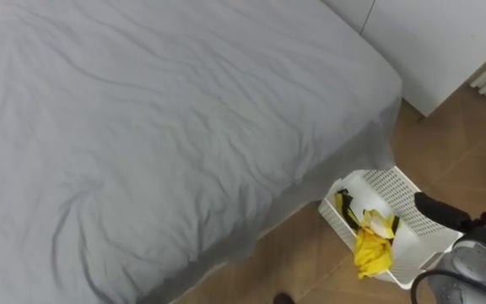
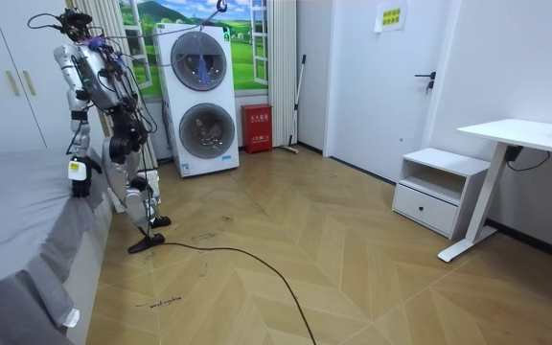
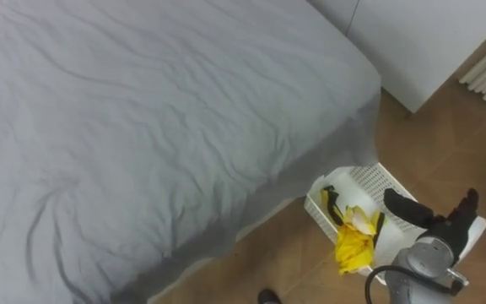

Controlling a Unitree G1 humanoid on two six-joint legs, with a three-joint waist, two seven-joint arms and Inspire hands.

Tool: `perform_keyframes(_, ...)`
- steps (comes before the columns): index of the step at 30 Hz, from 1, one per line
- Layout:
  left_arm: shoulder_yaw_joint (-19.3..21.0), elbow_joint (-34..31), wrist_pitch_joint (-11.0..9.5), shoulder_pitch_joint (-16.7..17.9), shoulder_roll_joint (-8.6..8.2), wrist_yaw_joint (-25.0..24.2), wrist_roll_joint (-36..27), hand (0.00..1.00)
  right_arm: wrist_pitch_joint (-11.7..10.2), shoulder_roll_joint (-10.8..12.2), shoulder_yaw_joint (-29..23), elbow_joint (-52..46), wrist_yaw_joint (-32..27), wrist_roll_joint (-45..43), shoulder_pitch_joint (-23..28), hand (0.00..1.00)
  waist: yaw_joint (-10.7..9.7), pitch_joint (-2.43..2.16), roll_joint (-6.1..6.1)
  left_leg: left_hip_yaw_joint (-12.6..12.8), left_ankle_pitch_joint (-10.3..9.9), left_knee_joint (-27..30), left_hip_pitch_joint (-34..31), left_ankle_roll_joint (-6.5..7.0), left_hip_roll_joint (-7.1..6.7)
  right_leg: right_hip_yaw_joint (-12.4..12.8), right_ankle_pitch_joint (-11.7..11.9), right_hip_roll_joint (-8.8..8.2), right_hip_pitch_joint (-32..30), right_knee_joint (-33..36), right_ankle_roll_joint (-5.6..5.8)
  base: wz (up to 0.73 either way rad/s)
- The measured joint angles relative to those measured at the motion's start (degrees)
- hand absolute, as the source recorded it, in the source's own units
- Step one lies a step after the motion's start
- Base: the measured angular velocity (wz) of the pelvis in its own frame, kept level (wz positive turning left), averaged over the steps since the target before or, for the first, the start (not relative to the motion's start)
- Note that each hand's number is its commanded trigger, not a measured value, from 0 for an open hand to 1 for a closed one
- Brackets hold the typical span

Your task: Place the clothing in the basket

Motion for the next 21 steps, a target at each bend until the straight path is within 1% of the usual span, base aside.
perform_keyframes(2,-0.01,-0.03,-0.05,0.18,0.00,-0.56,0.00,0.00,-0.37,0.00,0.14,0.01,0.68,1.94,0.96,0.00,0.85,-0.03,-0.02,-0.22,-0.01,-0.27,1.12,-0.02,0.03,-0.27,0.00,0.01,1.37,-0.57,-0.06,0.05)
perform_keyframes(5,-0.02,-0.45,-0.62,1.41,0.06,-1.18,0.36,0.00,-1.13,0.08,2.39,0.61,2.78,5.16,4.08,0.00,1.39,-0.10,-0.28,-1.68,-0.05,-0.89,3.90,-0.20,0.06,-2.23,-0.08,-0.29,5.52,-2.44,-0.31,0.28)
perform_keyframes(6,-0.01,-1.35,-0.99,2.74,0.14,-1.26,0.54,0.00,-1.17,0.45,3.95,0.56,4.03,5.40,5.47,0.00,1.46,-0.17,-0.63,-2.19,-0.13,-0.96,5.15,-0.34,0.11,-2.88,-0.19,-0.38,7.32,-3.17,-0.41,0.23)
perform_keyframes(7,0.08,-1.79,-1.33,3.73,0.15,-1.47,0.51,0.00,-1.20,1.12,5.02,0.55,5.28,5.61,6.74,0.00,2.09,-0.19,-1.06,-2.59,-0.23,-1.08,6.38,-0.49,0.11,-3.49,-0.34,-0.51,9.08,-3.82,-0.48,0.23)
perform_keyframes(8,0.13,-2.08,-1.41,4.08,0.16,-1.67,0.51,0.00,-1.24,1.41,5.56,0.54,5.82,6.04,7.49,0.00,2.35,-0.29,-1.23,-3.02,-0.28,-1.19,6.92,-0.56,0.10,-3.92,-0.34,-0.58,9.97,-4.26,-0.49,0.32)
perform_keyframes(9,0.14,-2.35,-1.95,4.54,0.10,-1.89,0.64,0.00,-1.24,1.78,6.88,0.58,6.87,6.10,8.94,0.00,2.67,-0.27,-1.43,-4.20,-0.31,-1.54,8.06,-0.62,0.02,-5.33,-0.30,-0.79,12.10,-5.62,-0.55,0.38)
perform_keyframes(10,0.14,-2.41,-2.12,4.72,0.07,-1.92,0.72,0.00,-1.24,2.03,7.50,0.61,7.37,6.07,9.62,0.00,2.71,-0.31,-1.60,-4.95,-0.31,-1.80,8.67,-0.62,-0.06,-6.07,-0.24,-0.89,13.11,-6.27,-0.61,0.52)
perform_keyframes(11,0.26,-2.47,-2.44,5.12,0.10,-1.85,1.29,0.00,-1.24,2.85,8.59,0.75,8.54,6.18,10.56,0.00,3.08,-0.33,-2.13,-5.94,-0.33,-2.17,9.91,-0.67,-0.17,-6.94,-0.23,-0.94,14.85,-7.32,-0.64,0.47)
perform_keyframes(12,0.42,-2.84,-2.49,5.25,0.12,-1.68,2.24,0.00,-1.26,3.71,9.57,1.36,9.75,6.25,11.05,0.00,3.84,-0.61,-2.65,-6.73,-0.41,-2.24,10.77,-0.79,-0.20,-7.59,-0.18,-0.94,16.54,-8.45,-0.70,0.37)
perform_keyframes(13,0.55,-3.33,-2.49,5.63,0.11,-1.63,2.68,0.00,-1.30,4.01,10.26,1.87,10.43,6.43,11.24,0.00,4.26,-0.76,-2.92,-7.09,-0.46,-2.28,11.17,-0.88,-0.19,-7.96,-0.11,-0.95,17.30,-8.97,-0.75,0.34)
perform_keyframes(15,1.24,-4.86,-2.71,6.74,0.05,-1.66,4.30,0.00,-1.34,5.25,12.26,4.43,14.01,6.86,11.71,0.00,5.16,-1.07,-3.82,-9.02,-0.54,-2.26,12.45,-0.99,-0.41,-9.96,0.05,-1.19,20.45,-11.01,-0.79,0.49)
perform_keyframes(16,1.36,-4.95,-2.82,6.93,0.00,-1.61,5.23,0.00,-1.29,5.66,13.58,6.04,15.81,7.15,11.81,0.00,5.48,-1.23,-4.08,-10.54,-0.56,-2.20,12.71,-1.04,-0.61,-11.42,0.33,-1.27,22.28,-12.23,-0.78,0.58)
perform_keyframes(17,1.54,-4.98,-2.82,6.92,-0.04,-1.53,5.61,0.00,-1.31,5.98,14.05,7.09,16.52,7.22,12.12,0.00,5.46,-1.19,-4.25,-11.26,-0.56,-2.26,12.96,-1.04,-0.73,-12.31,0.42,-1.39,23.18,-13.01,-0.80,0.66)
perform_keyframes(18,2.06,-5.00,-2.82,7.00,-0.37,-0.79,6.03,0.00,-1.12,6.54,14.99,10.35,18.05,7.07,11.94,0.00,5.65,-1.11,-4.59,-12.69,-0.56,-2.35,13.79,-1.04,-1.08,-13.67,0.43,-1.56,25.10,-14.23,-0.77,0.63)
perform_keyframes(19,2.99,-4.92,-2.86,7.18,-1.08,0.01,7.00,0.00,-0.95,6.92,15.74,13.39,19.27,7.04,11.46,0.00,6.36,-1.10,-4.74,-13.56,-0.56,-2.49,14.56,-1.04,-1.41,-14.72,0.38,-1.79,26.62,-15.10,-0.69,0.54)
perform_keyframes(20,3.21,-4.86,-2.87,7.18,-1.35,0.42,7.17,0.00,-0.97,7.12,15.86,15.09,20.02,7.04,11.38,0.00,6.68,-1.07,-4.76,-13.96,-0.56,-2.54,14.82,-1.04,-1.57,-15.29,0.34,-1.94,27.14,-15.28,-0.63,0.43)
perform_keyframes(21,3.39,-4.78,-2.89,7.10,-1.74,1.05,7.39,0.00,-0.87,7.29,16.35,18.09,21.17,7.03,11.35,0.00,7.23,-0.92,-4.99,-14.91,-0.56,-2.73,15.25,-1.03,-1.92,-16.20,0.27,-2.13,28.32,-15.93,-0.51,0.35)
